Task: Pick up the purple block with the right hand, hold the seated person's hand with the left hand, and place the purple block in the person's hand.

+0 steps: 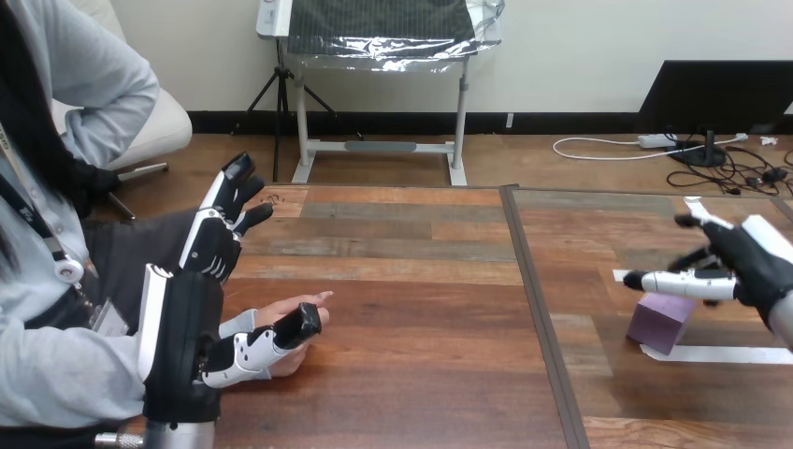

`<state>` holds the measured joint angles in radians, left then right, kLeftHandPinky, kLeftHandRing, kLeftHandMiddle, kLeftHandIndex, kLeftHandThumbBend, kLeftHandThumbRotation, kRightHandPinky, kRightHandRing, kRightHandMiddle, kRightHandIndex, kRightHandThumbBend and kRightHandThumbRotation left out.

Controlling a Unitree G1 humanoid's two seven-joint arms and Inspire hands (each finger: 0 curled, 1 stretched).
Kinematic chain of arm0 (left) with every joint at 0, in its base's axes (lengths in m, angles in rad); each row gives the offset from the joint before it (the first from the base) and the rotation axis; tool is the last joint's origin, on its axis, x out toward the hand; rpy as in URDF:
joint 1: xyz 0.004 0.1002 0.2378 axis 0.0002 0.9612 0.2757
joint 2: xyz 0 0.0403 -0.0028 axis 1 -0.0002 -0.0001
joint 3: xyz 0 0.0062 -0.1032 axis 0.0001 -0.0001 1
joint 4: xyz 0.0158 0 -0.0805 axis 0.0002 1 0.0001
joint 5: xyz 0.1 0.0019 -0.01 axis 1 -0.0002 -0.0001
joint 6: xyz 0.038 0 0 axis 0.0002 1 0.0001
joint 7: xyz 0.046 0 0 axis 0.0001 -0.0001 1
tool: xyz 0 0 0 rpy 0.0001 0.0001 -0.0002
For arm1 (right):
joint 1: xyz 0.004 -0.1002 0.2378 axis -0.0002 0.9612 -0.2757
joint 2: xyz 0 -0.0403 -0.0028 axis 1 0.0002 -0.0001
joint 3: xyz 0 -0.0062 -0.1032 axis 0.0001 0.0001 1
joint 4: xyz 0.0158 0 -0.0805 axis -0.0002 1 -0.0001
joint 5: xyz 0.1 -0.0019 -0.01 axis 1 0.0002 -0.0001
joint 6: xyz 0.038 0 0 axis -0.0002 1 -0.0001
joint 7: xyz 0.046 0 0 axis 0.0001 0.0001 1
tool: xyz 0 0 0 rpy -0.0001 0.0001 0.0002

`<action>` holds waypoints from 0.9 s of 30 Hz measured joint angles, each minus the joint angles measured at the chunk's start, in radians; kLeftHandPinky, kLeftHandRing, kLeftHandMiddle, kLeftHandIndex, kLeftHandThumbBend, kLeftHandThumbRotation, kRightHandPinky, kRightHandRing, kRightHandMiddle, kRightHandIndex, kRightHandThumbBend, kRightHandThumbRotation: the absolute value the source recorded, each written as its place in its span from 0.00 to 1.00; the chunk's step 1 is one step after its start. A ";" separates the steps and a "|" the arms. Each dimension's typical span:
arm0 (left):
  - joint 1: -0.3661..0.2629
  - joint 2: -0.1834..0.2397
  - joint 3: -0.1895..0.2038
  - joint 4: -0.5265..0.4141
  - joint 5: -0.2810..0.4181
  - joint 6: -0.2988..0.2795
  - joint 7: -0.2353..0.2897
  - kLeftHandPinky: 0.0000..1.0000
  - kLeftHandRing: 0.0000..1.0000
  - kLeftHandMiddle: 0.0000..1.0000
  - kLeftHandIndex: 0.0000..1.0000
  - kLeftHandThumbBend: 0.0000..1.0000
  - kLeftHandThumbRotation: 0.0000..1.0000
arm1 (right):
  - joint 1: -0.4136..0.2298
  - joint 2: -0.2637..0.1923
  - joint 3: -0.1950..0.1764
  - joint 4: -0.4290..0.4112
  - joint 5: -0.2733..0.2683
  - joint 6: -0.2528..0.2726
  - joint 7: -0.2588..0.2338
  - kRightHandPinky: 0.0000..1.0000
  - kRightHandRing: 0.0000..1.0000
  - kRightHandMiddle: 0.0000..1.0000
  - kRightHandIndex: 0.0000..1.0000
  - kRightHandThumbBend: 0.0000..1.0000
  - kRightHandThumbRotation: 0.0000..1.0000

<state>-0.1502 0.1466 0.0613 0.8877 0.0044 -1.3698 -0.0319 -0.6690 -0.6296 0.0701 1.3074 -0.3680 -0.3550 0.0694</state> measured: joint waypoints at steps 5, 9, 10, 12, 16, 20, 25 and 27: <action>0.003 0.000 -0.001 0.000 -0.003 0.000 -0.004 0.82 0.90 0.93 0.91 1.00 0.61 | 0.000 0.000 0.008 0.010 -0.004 0.021 0.007 0.58 0.71 0.77 0.93 1.00 0.45; 0.006 -0.001 0.000 0.000 -0.002 0.000 -0.004 0.82 0.90 0.93 0.91 1.00 0.61 | 0.000 0.000 0.016 0.018 -0.010 0.032 0.008 0.57 0.70 0.78 0.92 1.00 0.46; 0.007 -0.001 0.000 0.000 -0.003 0.000 -0.004 0.82 0.90 0.93 0.91 1.00 0.61 | 0.000 0.000 0.017 0.019 -0.012 0.034 0.008 0.56 0.69 0.78 0.92 1.00 0.46; 0.009 -0.001 0.000 -0.001 -0.003 0.000 -0.004 0.82 0.90 0.92 0.91 1.00 0.61 | 0.000 0.000 0.022 0.022 -0.016 0.038 0.008 0.43 0.54 0.65 0.93 1.00 0.46; 0.015 -0.003 0.000 -0.002 -0.005 0.000 -0.004 0.82 0.90 0.92 0.90 1.00 0.61 | 0.000 0.000 0.031 0.027 -0.022 0.047 0.008 0.32 0.42 0.54 0.93 0.98 0.46; 0.020 -0.004 -0.001 -0.003 -0.008 0.000 -0.006 0.82 0.91 0.92 0.90 1.00 0.61 | 0.001 0.000 0.039 0.031 -0.025 0.057 0.010 0.31 0.45 0.58 0.94 0.96 0.47; 0.026 -0.005 -0.001 -0.003 -0.016 0.000 -0.010 0.83 0.91 0.92 0.91 1.00 0.60 | 0.004 0.000 0.049 0.033 -0.027 0.063 0.015 0.29 0.42 0.55 0.94 0.93 0.45; 0.027 -0.005 -0.002 -0.003 -0.022 0.000 -0.013 0.83 0.91 0.92 0.90 1.00 0.60 | 0.005 0.001 0.050 0.033 -0.027 0.063 0.015 0.25 0.35 0.48 0.94 0.93 0.45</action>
<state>-0.1232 0.1419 0.0597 0.8848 -0.0172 -1.3699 -0.0448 -0.6641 -0.6288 0.1198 1.3407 -0.3952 -0.2920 0.0841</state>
